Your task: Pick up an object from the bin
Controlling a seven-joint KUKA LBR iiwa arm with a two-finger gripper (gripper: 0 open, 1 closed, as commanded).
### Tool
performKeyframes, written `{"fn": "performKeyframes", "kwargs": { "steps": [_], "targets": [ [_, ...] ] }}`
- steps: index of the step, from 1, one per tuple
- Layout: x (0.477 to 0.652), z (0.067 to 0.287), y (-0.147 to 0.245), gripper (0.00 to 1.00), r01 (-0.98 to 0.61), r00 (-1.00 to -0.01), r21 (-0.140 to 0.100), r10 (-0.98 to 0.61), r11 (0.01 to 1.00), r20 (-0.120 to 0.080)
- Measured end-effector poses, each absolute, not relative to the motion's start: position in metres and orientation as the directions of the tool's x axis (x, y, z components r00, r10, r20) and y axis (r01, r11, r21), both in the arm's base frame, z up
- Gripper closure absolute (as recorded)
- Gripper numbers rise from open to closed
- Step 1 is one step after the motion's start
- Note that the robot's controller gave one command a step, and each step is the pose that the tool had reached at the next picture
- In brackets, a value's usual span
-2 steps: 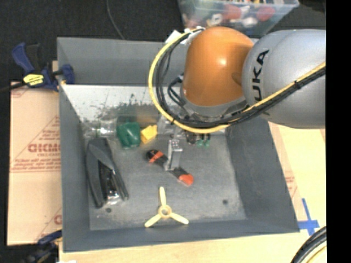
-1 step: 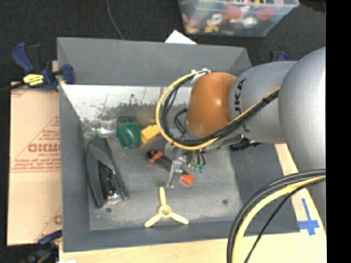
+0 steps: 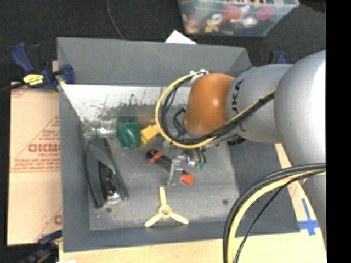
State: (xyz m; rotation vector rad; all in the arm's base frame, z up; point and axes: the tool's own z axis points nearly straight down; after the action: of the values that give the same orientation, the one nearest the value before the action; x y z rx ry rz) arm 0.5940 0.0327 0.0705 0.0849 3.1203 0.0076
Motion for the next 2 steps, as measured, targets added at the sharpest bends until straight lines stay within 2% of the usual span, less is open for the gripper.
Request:
{"fn": "performKeyframes", "kwargs": {
  "steps": [1,2],
  "targets": [
    [0.585,0.073,0.034,0.00,0.138,-0.990,0.004,0.138,0.990,-0.007],
    [0.595,0.072,0.032,0.00,0.060,-0.998,0.006,0.060,0.998,-0.024]
  ]
}}
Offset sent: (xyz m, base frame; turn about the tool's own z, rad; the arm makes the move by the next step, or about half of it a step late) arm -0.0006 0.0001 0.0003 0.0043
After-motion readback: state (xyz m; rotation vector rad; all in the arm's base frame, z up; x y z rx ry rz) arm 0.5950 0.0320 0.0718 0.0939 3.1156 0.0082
